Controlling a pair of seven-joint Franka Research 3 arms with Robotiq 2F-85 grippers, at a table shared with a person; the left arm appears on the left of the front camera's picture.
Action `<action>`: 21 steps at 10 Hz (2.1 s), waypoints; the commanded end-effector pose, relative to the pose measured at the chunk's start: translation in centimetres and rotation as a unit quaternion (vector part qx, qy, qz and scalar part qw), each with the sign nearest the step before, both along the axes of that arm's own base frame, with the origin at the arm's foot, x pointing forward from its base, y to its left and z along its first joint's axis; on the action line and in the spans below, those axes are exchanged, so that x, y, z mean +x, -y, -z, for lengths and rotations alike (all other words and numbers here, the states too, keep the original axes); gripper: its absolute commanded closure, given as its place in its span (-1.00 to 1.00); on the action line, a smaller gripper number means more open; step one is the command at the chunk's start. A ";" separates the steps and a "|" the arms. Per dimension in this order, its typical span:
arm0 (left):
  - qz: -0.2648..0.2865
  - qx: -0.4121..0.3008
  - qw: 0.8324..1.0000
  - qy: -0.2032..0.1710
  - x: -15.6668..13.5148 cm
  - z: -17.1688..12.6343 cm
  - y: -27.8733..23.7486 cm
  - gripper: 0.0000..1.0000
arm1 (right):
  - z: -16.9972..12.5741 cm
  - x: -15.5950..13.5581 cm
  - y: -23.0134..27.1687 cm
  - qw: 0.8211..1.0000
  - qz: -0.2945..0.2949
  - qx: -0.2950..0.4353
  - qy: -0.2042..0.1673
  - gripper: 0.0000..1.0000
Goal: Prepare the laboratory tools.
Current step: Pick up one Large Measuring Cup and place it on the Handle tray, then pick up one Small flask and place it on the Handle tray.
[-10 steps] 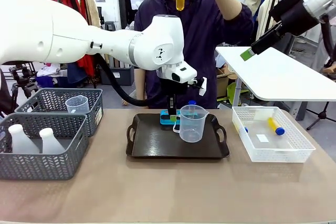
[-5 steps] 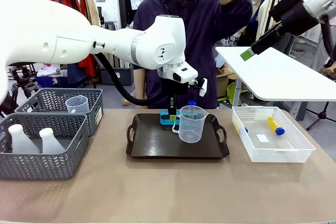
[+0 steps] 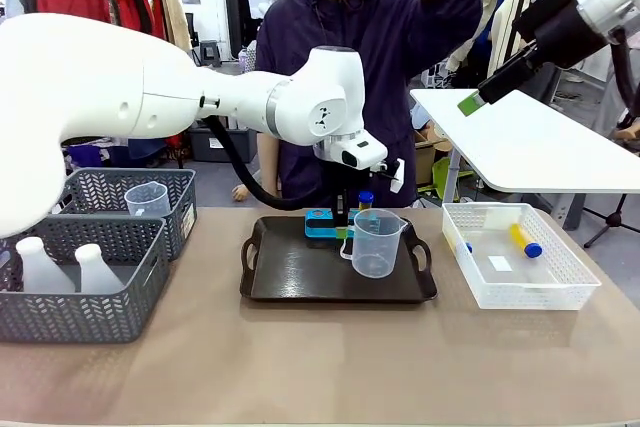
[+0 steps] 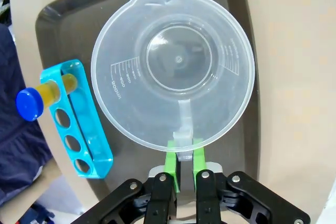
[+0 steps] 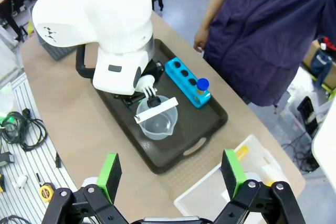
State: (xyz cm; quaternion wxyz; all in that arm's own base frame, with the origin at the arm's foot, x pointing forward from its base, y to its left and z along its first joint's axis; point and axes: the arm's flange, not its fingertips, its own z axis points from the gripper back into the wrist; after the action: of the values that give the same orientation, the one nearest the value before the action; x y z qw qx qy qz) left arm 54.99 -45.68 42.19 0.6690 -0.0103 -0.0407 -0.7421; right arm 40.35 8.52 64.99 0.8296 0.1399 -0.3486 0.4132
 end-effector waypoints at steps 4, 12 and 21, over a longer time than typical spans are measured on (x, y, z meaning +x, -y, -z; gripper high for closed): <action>-0.010 0.009 1.000 -0.004 0.5 2.0 -0.1 1.00 | 0.0 0.1 0.1 1.000 -0.006 0.011 0.000 -1.00; -0.039 -0.007 0.999 0.004 0.7 -0.7 -2.6 -1.00 | 0.0 0.1 0.1 1.000 -0.006 0.011 0.000 -1.00; -0.208 0.015 0.971 0.118 -1.2 -15.6 -16.0 -1.00 | 0.0 0.1 0.1 1.000 -0.006 0.011 0.000 -1.00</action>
State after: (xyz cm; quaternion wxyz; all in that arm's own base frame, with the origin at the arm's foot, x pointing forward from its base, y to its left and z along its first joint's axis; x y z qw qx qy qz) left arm 55.30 -31.14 58.12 0.7860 0.0717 -0.1148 -0.6033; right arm 40.36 8.50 64.98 0.8298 0.1399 -0.3485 0.4129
